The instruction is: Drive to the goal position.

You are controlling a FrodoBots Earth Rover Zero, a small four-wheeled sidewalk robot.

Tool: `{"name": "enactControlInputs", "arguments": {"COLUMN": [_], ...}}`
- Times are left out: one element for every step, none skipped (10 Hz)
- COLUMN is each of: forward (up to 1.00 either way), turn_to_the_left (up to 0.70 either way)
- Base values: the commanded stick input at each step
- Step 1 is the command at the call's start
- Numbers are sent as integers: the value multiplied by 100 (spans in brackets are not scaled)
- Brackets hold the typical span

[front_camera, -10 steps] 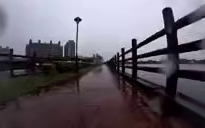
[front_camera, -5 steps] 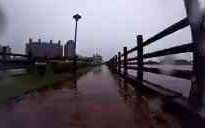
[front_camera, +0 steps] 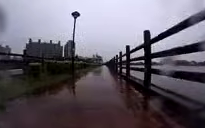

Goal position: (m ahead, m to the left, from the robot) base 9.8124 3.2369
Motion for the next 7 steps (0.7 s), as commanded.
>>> {"name": "enactControlInputs", "arguments": {"forward": [100,100,100,100,100,100,100], "turn_to_the_left": [0,0,0,0,0,0,0]}}
